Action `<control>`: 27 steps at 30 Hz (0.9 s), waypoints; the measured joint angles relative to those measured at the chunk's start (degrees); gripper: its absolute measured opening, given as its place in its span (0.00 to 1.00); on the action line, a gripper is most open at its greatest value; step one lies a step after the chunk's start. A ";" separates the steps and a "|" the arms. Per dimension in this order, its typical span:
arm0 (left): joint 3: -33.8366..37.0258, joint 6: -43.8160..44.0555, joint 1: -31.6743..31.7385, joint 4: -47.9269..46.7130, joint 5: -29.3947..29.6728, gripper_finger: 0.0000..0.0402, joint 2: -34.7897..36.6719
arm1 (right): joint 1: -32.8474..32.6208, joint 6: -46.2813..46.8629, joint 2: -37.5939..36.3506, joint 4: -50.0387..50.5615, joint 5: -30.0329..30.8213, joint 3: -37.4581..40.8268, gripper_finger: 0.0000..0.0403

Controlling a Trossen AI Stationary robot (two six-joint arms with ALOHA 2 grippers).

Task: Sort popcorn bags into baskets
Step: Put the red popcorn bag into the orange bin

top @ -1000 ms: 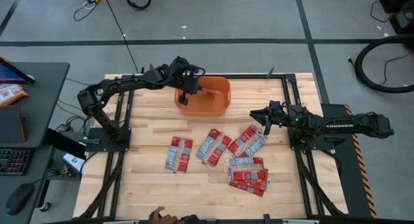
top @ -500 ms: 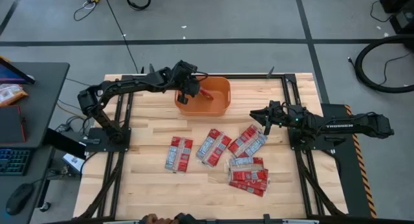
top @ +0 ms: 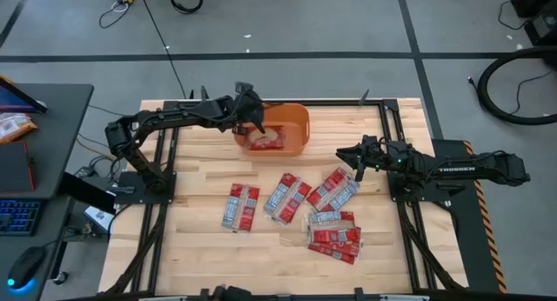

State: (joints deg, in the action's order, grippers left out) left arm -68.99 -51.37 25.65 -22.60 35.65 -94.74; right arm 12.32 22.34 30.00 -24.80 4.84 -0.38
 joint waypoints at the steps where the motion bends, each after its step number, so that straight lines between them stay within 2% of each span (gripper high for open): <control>1: 0.00 0.57 -0.39 0.01 1.71 0.25 0.00 | 0.02 0.01 0.00 0.00 0.00 0.00 0.22; 3: 0.00 1.34 -1.34 -0.22 3.46 0.25 0.37 | 0.00 -0.01 0.00 0.00 0.00 0.00 0.22; 5: -0.03 1.57 -3.20 -0.35 1.98 0.25 1.21 | 0.02 0.01 0.00 0.01 0.00 0.00 0.22; 10: -0.07 3.65 -9.15 0.55 -10.52 0.25 2.65 | 0.02 0.01 0.00 -0.02 0.00 0.00 0.22; 16: -0.09 24.92 -15.29 2.94 -29.02 0.25 2.09 | 0.02 0.01 -0.01 0.00 0.00 0.00 0.22; 18: 0.00 31.91 -17.37 2.59 -32.70 0.25 1.73 | 0.02 -0.01 -0.02 0.00 0.00 0.00 0.22; 20: -0.09 39.31 -20.04 4.35 -31.76 0.25 0.82 | 0.01 0.01 0.00 -0.01 0.00 0.00 0.22; 23: -0.13 49.62 -24.87 5.36 -26.04 0.25 -1.44 | 0.02 0.00 -0.01 0.20 0.00 0.00 0.22; 27: -0.25 57.12 -31.72 6.39 -22.31 0.28 -5.00 | 0.02 0.01 0.21 -0.53 0.02 0.00 0.22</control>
State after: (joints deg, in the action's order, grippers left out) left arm -69.24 5.75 -6.07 -16.20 13.34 -99.74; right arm 12.34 22.35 30.21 -25.32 4.86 -0.38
